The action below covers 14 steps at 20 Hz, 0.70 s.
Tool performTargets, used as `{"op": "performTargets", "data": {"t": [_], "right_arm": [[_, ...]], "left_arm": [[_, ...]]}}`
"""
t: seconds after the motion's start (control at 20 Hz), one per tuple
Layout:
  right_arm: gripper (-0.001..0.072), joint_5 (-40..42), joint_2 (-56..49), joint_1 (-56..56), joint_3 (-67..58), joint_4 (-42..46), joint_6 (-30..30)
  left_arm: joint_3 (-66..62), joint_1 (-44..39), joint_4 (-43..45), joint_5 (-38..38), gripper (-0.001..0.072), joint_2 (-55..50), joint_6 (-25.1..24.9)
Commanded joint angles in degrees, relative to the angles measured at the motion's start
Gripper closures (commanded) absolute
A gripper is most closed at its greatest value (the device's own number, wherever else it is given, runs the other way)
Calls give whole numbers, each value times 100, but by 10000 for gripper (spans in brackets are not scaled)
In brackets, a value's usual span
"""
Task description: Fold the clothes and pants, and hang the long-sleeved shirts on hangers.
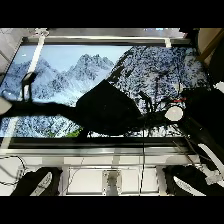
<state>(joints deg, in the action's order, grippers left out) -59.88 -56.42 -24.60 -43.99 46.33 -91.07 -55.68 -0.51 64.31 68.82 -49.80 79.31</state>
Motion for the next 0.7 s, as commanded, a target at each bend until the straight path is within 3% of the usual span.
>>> {"op": "performTargets", "data": {"t": [0.0,0.15,0.25,0.4,0.45,0.55,0.65], "right_arm": [[697,-52,-70,0,-28,264,-160],[696,83,-72,0,-28,573,-435],[696,428,-72,0,-28,892,-603],[692,1237,-76,0,-28,1464,-1331],[622,1565,-76,0,-28,1609,-1539],[336,2199,-81,24,-28,1740,-2041],[318,2643,-96,129,-28,1788,-2201]], "left_arm": [[-1169,-1047,417,-1329,691,-1596,203],[-2647,-1458,1228,-1510,691,-3270,791],[-3504,-1473,1368,-1534,691,-4107,935],[-4441,-1517,1346,-1698,690,-5038,944],[-4572,-1569,1344,-1838,690,-5222,944],[-4623,-1703,1344,-2363,690,-5458,946],[-4623,-1829,1228,-2924,689,-5589,1058]]}}
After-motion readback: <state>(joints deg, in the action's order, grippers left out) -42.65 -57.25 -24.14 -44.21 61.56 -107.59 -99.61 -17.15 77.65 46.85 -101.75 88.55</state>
